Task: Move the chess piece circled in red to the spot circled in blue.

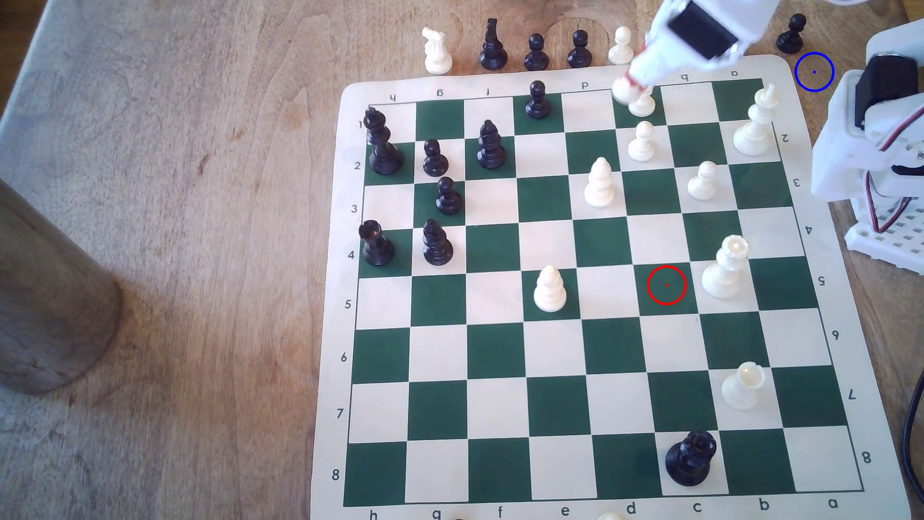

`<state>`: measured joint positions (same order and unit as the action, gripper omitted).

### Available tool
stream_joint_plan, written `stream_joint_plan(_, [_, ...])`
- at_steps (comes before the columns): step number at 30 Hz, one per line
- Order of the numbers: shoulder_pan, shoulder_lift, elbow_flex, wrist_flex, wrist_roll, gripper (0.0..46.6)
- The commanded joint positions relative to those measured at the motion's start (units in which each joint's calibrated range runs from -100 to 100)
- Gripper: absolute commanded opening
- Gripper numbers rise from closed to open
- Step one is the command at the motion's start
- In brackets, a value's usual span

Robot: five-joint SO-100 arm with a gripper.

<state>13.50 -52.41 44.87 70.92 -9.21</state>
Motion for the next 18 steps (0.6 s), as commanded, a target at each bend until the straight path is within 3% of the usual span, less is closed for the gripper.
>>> stream_joint_plan(1, [12.7,-3.8,-5.7,3.2,0.5,0.8])
stream_joint_plan(10, [32.5,-2.6,-4.2,3.8,4.2,0.9])
stream_joint_plan(18, [41.2,-3.0,-2.1,9.2,5.9,0.9])
